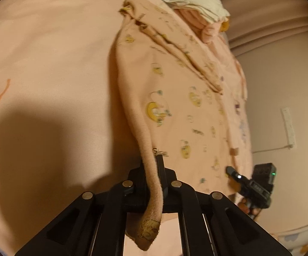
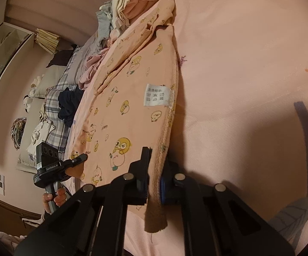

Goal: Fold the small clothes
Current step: 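Lift the hem with both tools and fold it toward the collar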

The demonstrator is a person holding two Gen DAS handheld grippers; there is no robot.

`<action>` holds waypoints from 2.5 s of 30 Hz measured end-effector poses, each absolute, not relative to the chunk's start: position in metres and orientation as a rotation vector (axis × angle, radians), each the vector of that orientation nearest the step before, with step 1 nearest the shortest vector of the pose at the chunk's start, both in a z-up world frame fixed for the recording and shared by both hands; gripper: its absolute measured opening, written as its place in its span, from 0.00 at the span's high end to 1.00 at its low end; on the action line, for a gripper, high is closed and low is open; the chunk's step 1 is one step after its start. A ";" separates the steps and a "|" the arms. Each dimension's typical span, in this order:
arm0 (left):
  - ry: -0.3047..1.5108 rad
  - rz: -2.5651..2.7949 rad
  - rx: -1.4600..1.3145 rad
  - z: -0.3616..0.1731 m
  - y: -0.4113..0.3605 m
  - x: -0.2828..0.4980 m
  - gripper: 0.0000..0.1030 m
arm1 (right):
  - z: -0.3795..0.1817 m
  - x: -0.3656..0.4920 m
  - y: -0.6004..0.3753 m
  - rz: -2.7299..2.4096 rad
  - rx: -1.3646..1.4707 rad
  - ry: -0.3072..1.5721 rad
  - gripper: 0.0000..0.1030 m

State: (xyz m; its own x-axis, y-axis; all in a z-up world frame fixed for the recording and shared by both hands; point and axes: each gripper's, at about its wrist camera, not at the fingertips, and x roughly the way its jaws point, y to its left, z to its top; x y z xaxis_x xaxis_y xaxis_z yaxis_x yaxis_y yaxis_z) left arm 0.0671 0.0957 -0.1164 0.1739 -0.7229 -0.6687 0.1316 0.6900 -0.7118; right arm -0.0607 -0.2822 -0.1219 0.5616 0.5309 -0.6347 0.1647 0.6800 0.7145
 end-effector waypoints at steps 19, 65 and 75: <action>1.011 -0.869 -0.746 -0.067 0.112 0.059 1.00 | -0.076 -0.068 -0.285 0.329 0.863 0.717 0.96; 0.908 -0.871 -0.670 -0.004 0.125 0.036 1.00 | -0.005 -0.100 -0.279 0.443 0.761 0.604 0.94; 0.918 -0.795 -0.722 -0.010 0.118 0.120 1.00 | -0.001 -0.015 -0.305 0.351 0.785 0.628 0.93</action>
